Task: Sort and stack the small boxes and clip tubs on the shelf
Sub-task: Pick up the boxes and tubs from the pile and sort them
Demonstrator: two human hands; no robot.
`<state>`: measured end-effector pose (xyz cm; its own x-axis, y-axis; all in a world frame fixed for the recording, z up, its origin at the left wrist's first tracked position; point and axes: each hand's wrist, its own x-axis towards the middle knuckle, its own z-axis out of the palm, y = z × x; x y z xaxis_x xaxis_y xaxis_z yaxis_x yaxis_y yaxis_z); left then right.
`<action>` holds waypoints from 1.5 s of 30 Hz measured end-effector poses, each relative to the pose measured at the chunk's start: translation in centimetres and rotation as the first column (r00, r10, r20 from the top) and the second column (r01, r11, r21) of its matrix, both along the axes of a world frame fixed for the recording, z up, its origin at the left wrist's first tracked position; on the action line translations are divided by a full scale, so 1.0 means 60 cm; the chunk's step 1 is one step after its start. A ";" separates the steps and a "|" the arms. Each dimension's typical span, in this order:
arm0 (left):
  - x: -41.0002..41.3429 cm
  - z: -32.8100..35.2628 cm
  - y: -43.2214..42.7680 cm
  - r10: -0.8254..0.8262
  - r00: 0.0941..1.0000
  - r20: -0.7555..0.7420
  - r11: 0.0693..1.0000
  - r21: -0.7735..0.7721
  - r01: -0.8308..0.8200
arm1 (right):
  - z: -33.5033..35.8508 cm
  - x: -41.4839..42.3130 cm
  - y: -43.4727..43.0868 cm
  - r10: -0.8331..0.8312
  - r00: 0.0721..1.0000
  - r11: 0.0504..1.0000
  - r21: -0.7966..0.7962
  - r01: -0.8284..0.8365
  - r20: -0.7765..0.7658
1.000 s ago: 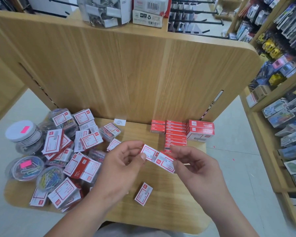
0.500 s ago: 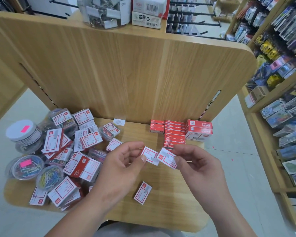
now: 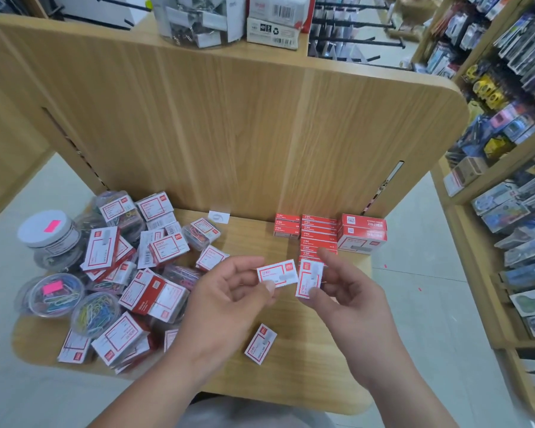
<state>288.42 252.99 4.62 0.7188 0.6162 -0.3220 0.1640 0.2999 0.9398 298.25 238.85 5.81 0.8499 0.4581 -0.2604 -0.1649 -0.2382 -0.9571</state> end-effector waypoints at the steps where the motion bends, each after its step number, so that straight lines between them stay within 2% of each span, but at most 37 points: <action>1: -0.001 0.000 -0.001 0.000 1.000 0.007 1.000 -0.011 0.000 | 0.000 0.000 0.001 0.003 1.000 1.000 -0.004 -0.003 0.020; 6: -0.005 0.006 0.002 0.048 0.997 0.062 0.999 -0.019 -0.047 | 0.006 0.005 0.007 0.007 0.995 0.999 -0.034 -0.004 0.102; 10: -0.002 0.000 0.007 -0.055 0.998 0.008 0.997 0.045 0.055 | 0.009 0.011 0.014 -0.029 0.984 1.000 0.010 0.028 0.173; 13: 0.003 -0.006 0.006 -0.087 0.996 -0.029 0.996 0.034 0.088 | 0.014 0.011 0.018 -0.013 0.981 0.999 0.036 0.006 0.196; 25: 0.019 -0.007 0.011 -0.144 0.990 0.005 0.989 -0.027 0.144 | 0.019 0.005 0.023 0.006 0.994 0.982 0.185 -0.026 0.105; 31: 0.024 -0.006 0.024 -0.194 0.981 -0.026 0.977 0.089 0.196 | 0.013 0.007 0.025 -0.025 1.000 0.969 0.247 0.025 0.000; 35: 0.027 -0.005 0.033 -0.287 0.957 -0.034 0.950 0.118 0.289 | 0.013 0.004 0.038 0.025 1.000 0.970 0.242 -0.024 -0.003; 37: 0.031 -0.004 0.037 -0.284 0.959 -0.028 0.949 0.134 0.285 | 0.012 0.006 0.042 0.040 0.998 0.977 0.209 -0.049 0.047; 40: 0.035 -0.011 0.050 -0.294 0.955 -0.041 0.922 0.254 0.294 | 0.010 0.019 0.035 0.120 0.974 0.989 0.063 -0.135 0.194; 45: 0.045 -0.018 0.073 -0.393 0.908 -0.149 0.786 0.458 0.415 | 0.001 0.049 0.032 0.261 0.921 0.963 -0.138 -0.230 0.288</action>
